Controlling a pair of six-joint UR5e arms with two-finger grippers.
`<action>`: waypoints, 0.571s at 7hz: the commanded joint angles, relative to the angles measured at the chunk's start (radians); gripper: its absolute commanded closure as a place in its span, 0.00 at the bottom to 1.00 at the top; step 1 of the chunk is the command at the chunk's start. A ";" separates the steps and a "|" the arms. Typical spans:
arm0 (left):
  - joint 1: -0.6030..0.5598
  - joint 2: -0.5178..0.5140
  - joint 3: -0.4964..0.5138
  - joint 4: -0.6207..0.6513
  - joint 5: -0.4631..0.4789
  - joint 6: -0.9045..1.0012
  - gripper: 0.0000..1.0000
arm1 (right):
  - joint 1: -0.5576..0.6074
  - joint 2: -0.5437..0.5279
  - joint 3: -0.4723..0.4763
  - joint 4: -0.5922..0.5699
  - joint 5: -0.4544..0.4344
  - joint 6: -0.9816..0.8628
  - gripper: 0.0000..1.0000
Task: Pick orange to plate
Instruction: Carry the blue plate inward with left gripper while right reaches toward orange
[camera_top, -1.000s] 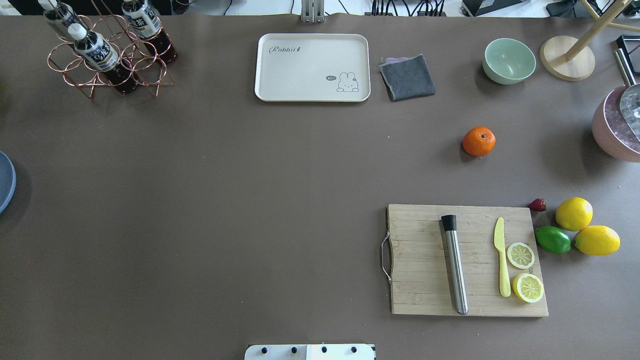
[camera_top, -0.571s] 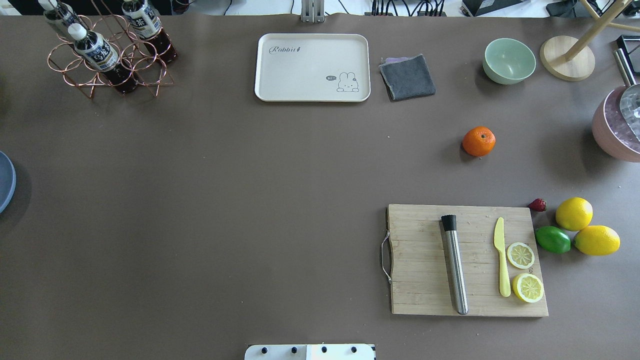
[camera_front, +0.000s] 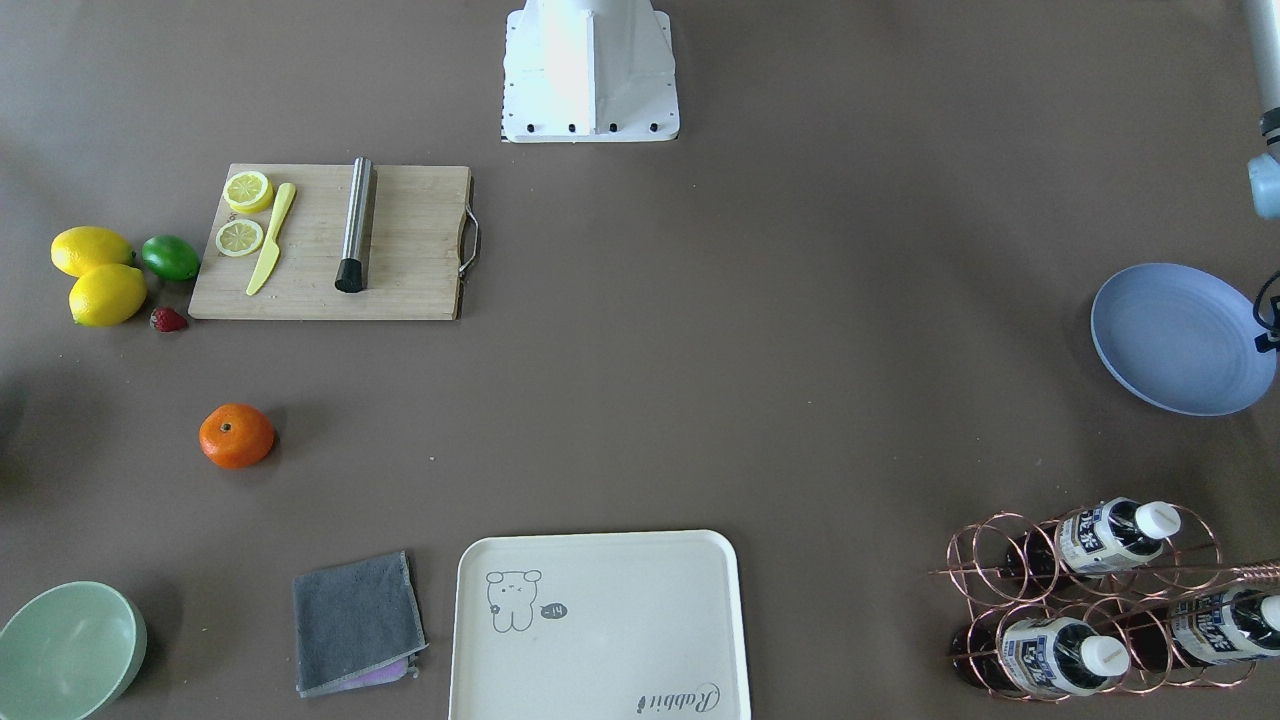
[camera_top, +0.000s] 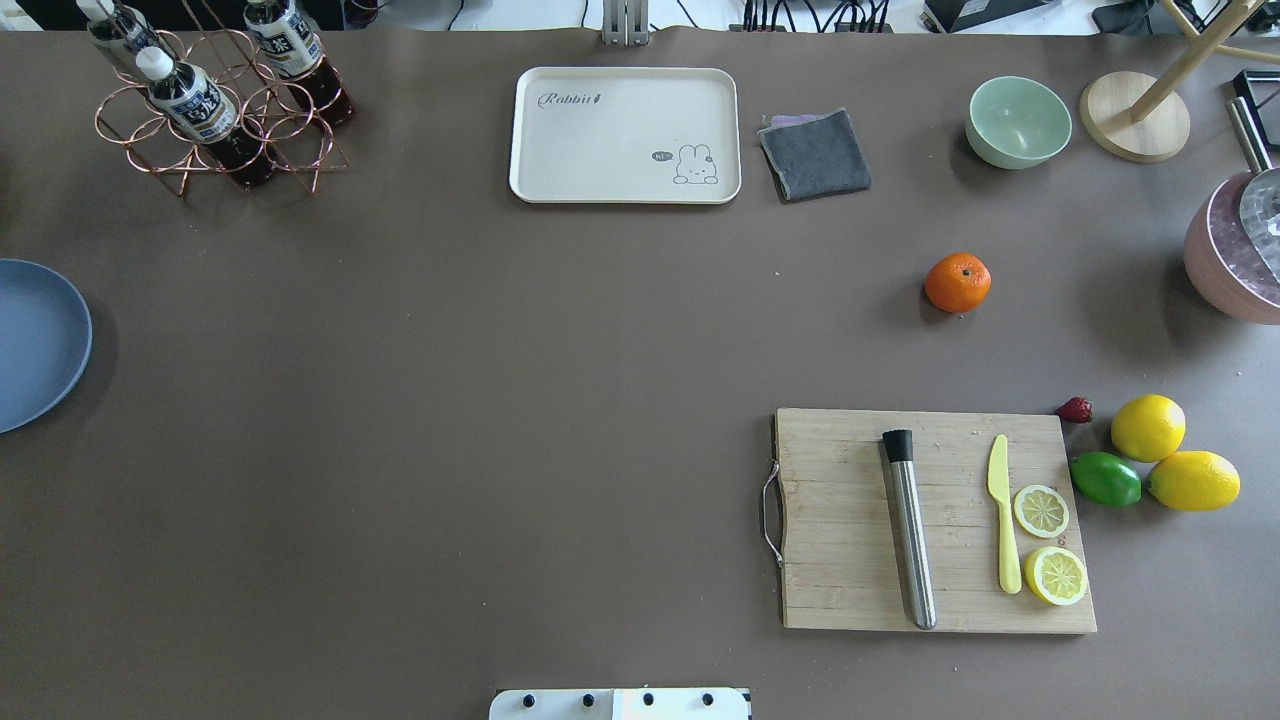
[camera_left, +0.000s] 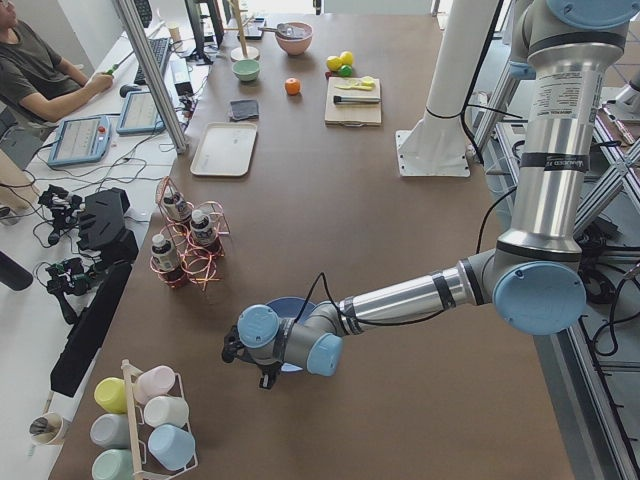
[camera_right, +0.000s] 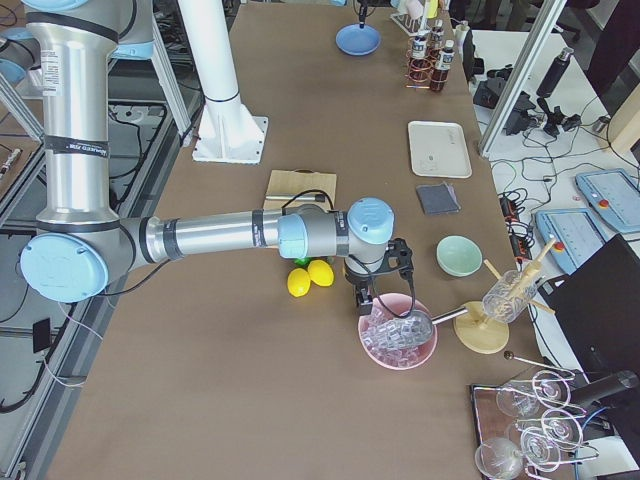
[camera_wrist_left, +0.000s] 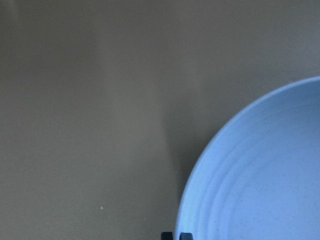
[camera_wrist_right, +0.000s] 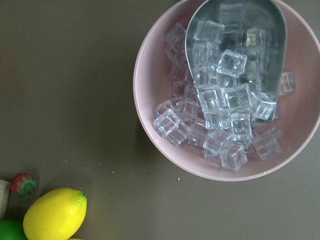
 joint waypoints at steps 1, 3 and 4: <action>0.005 0.009 -0.216 0.000 -0.099 -0.305 1.00 | -0.046 0.077 0.031 0.001 0.049 0.150 0.00; 0.137 -0.003 -0.389 -0.004 -0.086 -0.605 1.00 | -0.182 0.202 0.060 0.001 0.034 0.410 0.00; 0.235 -0.035 -0.478 -0.002 -0.014 -0.798 1.00 | -0.254 0.264 0.054 0.001 0.012 0.498 0.00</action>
